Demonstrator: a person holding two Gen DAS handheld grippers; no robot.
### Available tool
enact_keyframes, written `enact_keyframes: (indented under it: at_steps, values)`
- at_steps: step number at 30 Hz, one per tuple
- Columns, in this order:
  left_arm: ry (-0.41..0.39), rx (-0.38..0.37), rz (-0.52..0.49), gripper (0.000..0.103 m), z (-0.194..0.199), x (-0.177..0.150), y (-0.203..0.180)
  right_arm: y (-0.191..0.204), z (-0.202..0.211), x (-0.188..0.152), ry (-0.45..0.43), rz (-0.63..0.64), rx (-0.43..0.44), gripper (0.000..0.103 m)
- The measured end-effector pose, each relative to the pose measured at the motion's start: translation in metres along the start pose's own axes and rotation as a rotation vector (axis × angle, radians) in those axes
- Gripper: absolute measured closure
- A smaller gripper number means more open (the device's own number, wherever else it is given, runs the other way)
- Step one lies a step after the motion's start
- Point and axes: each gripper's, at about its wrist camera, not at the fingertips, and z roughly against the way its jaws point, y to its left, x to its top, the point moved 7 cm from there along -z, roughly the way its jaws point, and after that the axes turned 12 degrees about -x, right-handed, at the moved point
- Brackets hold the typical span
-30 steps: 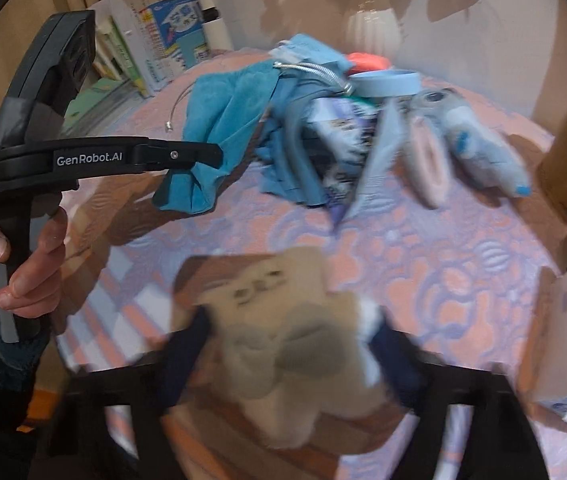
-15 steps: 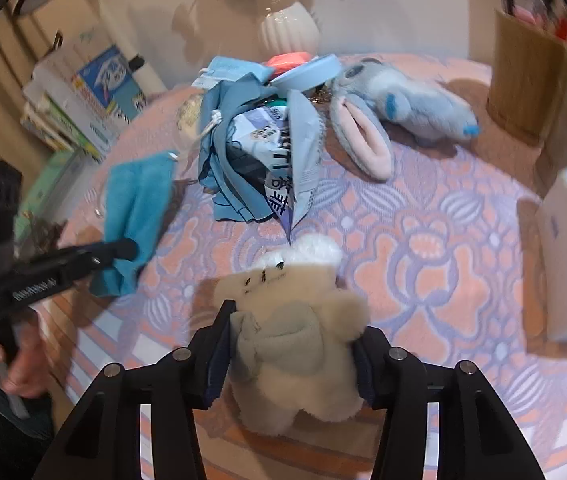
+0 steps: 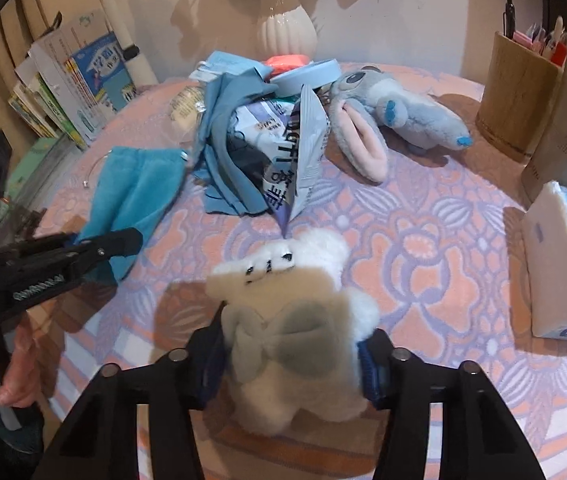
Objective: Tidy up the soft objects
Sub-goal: 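Carry the teal pouch and white bear over the glass bowl with both grippers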
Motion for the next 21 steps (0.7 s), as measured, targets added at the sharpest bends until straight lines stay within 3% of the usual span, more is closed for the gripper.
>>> enact_keyframes:
  at_steps: [9, 21]
  values:
    - [-0.13, -0.114, -0.032, 0.094, 0.057, 0.013, -0.039, -0.015, 0.062, 0.023, -0.145, -0.05, -0.009, 0.055]
    - [-0.258, -0.261, -0.256, 0.094, 0.107, 0.053, -0.164, -0.089, 0.16, 0.037, -0.341, -0.156, -0.131, 0.055]
